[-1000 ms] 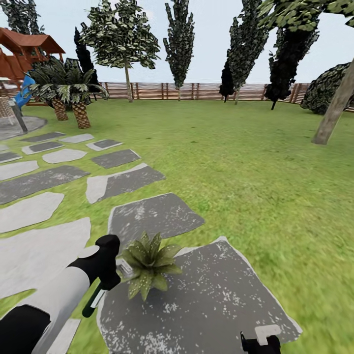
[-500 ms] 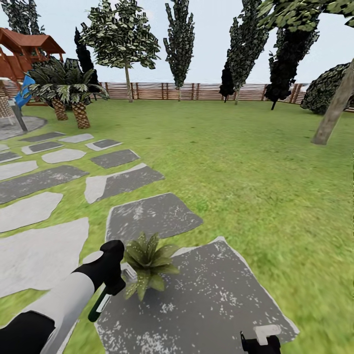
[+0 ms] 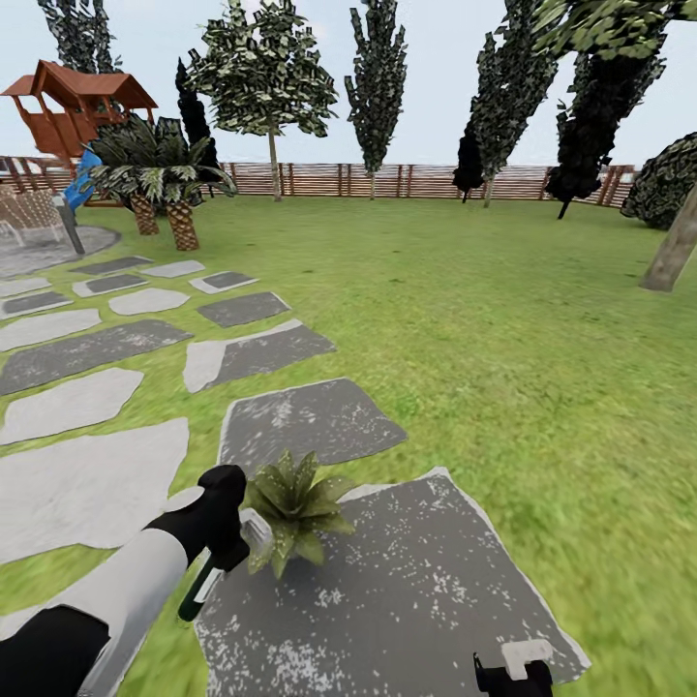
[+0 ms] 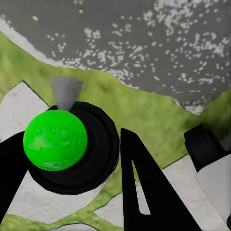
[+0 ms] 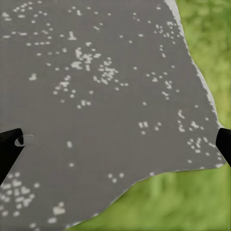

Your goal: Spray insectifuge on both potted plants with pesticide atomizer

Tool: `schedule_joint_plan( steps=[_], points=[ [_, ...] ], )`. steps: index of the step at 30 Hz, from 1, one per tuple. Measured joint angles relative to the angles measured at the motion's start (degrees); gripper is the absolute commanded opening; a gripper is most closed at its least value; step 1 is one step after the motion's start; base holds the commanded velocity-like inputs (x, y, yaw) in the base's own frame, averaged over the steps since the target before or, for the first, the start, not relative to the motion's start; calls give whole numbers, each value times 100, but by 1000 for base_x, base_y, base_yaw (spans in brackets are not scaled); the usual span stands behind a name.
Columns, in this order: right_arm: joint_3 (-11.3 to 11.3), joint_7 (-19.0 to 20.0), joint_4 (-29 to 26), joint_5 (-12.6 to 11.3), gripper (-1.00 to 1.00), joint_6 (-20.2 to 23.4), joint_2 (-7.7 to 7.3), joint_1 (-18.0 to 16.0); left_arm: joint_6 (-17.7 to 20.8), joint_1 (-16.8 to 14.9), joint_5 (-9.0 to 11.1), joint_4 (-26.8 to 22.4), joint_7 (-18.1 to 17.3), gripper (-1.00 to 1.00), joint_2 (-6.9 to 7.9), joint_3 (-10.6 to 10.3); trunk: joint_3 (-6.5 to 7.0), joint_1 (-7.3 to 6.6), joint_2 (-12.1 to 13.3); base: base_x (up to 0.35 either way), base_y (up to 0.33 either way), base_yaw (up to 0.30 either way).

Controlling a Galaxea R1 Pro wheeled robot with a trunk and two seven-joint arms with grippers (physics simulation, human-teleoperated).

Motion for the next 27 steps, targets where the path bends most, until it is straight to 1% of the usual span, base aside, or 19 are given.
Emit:
schedule_joint_plan(
  steps=[1, 3, 4, 5, 7, 9, 11, 12, 13, 15, 24, 27],
  points=[
    [1, 0, 1, 0, 100, 0, 0, 0, -3, -88, 1, 11, -18, -100, -11, -2, 0, 0, 0, 0, 0, 3],
    [0, 0, 1, 0, 100, -1, 0, 0, 0, -421, 8, 78, -58, -100, -17, -3, 1, 0, 0, 0, 0, 1],
    [0, 0, -1, 0, 100, 1, 0, 0, 8, -530, 15, 91, -109, -100, -20, -3, 1, 0, 0, 0, 0, 0],
    [0, 0, 0, 0, 100, 2, 0, 0, 12, -624, 21, 93, -217, -100, -22, -4, 0, 0, 0, 0, 0, 0],
    [0, 0, -3, 0, 100, 3, 0, 0, -4, -778, -17, 94, -563, -100, -22, -27, 0, 0, 0, 0, 0, 0],
    [0, 0, -1, 0, 100, 1, 0, 0, -23, -865, -68, 94, -827, -100, -19, -57, 0, 0, 0, 0, 0, 0],
    [0, 0, 0, 0, 100, 2, 0, 0, -33, -882, -138, 95, -881, -100, -22, -63, 0, 0, 0, 0, 0, 0],
    [0, 0, 1, 4, 100, 3, 0, 0, -39, -878, -232, 95, -897, -100, -23, -65, 0, 0, 0, 0, 0, 0],
    [0, 0, 1, 5, 100, 3, 0, 0, -35, -871, -282, 94, -901, -100, -23, -65, 0, 0, 0, 0, -15, 0],
    [0, -1, 2, 6, 100, 2, 0, 0, -27, -870, -331, 89, -905, -100, -22, -64, 0, 0, 0, 0, -166, 0],
    [2, -3, -7, 0, 100, 0, -1, 0, -28, -809, -377, 93, -905, -100, -20, -65, 0, 0, 0, 1, -262, 0],
    [0, -2, -6, 0, 100, 1, 0, 0, -19, -814, -377, 93, -904, -100, -15, -71, 0, -1, 0, 107, -249, 30]
  ],
)
